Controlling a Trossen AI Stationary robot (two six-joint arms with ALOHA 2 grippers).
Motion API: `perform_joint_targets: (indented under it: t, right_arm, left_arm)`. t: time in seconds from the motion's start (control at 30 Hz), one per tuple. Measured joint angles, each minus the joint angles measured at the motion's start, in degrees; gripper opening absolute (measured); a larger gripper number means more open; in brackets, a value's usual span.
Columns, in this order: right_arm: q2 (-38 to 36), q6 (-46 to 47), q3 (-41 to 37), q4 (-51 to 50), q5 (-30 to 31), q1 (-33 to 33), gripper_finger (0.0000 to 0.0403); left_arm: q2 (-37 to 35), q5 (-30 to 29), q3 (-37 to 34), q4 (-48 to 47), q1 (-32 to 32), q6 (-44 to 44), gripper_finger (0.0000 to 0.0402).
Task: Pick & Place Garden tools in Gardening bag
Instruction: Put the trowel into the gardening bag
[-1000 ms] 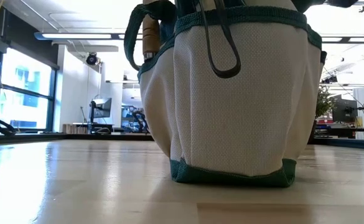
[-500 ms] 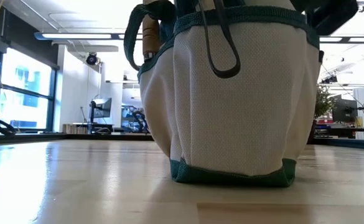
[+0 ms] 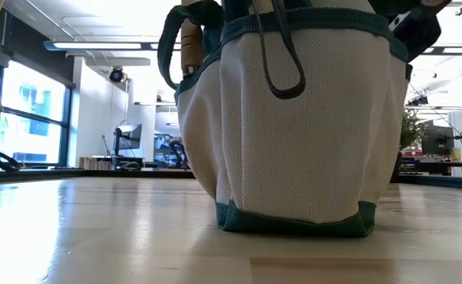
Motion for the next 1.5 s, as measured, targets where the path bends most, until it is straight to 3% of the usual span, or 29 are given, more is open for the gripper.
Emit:
perform_joint_targets:
  t: [0.43,1.5]
  right_arm:
    - [6.7,2.1,1.5,4.8,-4.5,-2.7,0.0059]
    - [6.8,-8.3,4.1,6.5,-4.1,-6.0,0.0059]
  left_arm:
    - [0.0,1.0,0.0,0.2,0.7,1.0,0.0100]
    - [0.0,-0.2,0.0,-0.1,1.9,1.7,0.0100]
